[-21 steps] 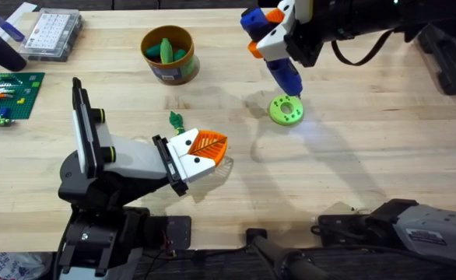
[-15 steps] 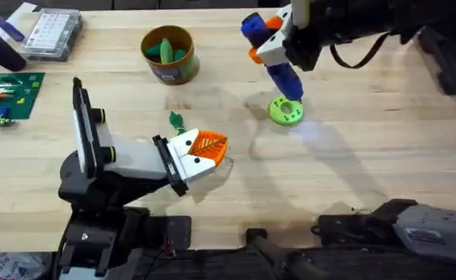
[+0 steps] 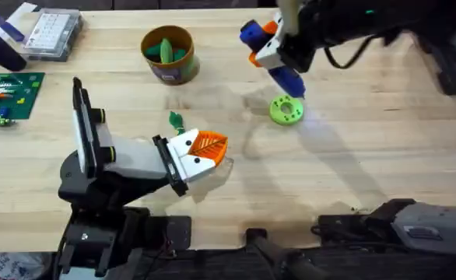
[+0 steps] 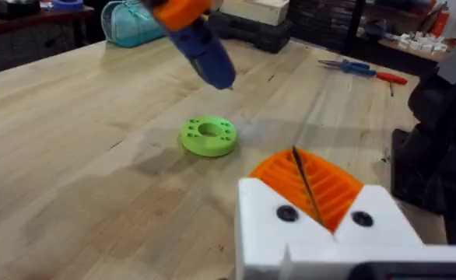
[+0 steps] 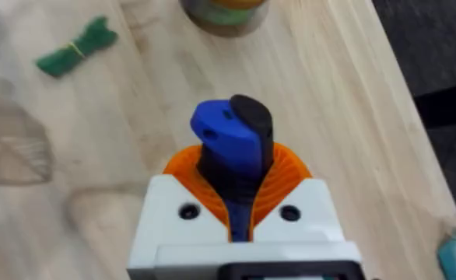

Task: Pick up the gripper from the table and insert it into the empty holder that is missing its gripper. Then pick up a screw, insert it into the mounting hole, and use the screwdriver to tighten it. Finally, clean up the table by picking up the vegetable and placing it into the bucket.

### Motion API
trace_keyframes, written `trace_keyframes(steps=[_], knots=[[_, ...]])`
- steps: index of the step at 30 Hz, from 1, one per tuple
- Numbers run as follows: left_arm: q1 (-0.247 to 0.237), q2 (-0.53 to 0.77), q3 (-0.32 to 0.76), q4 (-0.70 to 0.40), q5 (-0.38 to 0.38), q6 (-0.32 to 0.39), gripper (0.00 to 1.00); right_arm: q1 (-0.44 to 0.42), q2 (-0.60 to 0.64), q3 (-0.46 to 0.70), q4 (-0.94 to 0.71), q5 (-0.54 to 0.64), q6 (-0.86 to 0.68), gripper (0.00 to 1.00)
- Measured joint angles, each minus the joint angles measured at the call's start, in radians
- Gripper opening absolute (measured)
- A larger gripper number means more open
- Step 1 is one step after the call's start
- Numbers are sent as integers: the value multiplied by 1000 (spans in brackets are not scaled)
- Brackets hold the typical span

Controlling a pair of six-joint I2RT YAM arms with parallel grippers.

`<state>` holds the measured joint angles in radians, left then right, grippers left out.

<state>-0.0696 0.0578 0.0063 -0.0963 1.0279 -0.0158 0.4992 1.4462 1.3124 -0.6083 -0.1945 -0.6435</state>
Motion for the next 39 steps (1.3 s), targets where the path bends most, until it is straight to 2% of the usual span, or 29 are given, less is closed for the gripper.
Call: trace_keyframes(steps=[2, 3, 10, 17, 24, 33, 39], knots=[[0, 0, 0, 0, 0, 0, 12, 0, 47, 0, 26, 58, -36, 85], [0, 0, 0, 0, 0, 0, 12, 0, 130, -1, 89, 141, -96, 87], [0, 0, 0, 0, 0, 0, 12, -8, 290, -5, 309, 269, -243, 86], [0, 0, 0, 0, 0, 0, 12, -73, 422, -6, 509, 301, -375, 86], [0, 0, 0, 0, 0, 0, 12, -133, 555, -6, 621, 330, -460, 87], [0, 0, 0, 0, 0, 0, 12, -136, 662, -3, 761, 350, -498, 86], [0, 0, 0, 0, 0, 0, 12, -135, 683, 14, 781, 355, -502, 86]])
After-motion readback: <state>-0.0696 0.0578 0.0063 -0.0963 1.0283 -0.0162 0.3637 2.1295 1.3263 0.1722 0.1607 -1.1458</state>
